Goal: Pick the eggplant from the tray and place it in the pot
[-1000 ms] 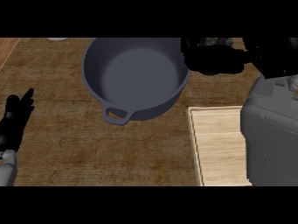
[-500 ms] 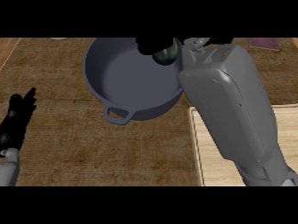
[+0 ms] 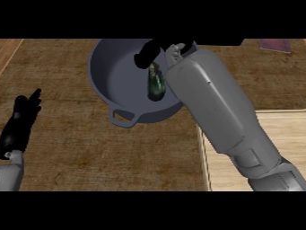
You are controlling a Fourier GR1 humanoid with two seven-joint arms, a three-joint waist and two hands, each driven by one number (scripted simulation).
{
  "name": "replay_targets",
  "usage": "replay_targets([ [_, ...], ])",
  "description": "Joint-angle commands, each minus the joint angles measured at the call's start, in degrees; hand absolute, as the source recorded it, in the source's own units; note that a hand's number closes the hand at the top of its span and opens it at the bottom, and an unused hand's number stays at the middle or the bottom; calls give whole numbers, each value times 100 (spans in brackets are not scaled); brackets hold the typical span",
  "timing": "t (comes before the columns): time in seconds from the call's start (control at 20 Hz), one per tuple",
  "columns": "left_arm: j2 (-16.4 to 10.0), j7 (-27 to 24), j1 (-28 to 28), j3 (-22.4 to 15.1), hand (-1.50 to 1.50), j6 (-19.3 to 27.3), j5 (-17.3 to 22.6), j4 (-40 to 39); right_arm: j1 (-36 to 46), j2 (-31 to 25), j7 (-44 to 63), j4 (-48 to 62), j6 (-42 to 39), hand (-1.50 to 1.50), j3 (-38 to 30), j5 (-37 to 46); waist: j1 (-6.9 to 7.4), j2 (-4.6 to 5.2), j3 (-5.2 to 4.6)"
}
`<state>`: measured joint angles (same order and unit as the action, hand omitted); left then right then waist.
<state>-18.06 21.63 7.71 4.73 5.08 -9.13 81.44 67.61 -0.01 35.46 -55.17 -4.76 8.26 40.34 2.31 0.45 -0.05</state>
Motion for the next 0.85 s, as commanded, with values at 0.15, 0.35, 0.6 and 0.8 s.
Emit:
replay_targets([
  [0.15,119,88,-116,-86,0,29,-60,227,14,1,-535,583,1440,-150,60,-1336,99,4,5],
  [0.35,17,174,90,76,0,-34,25,73,60,1,-892,469,2168,-150,-308,-1699,-28,-14,6],
  [0.6,-56,116,-57,171,0,-63,26,103,-336,1,-1714,630,3197,-150,-752,-1826,-98,-9,7],
  [0.8,51,-146,-207,154,0,-13,-26,74,-699,-336,-1951,149,3096,-150,-1074,-2067,-194,-37,6],
])
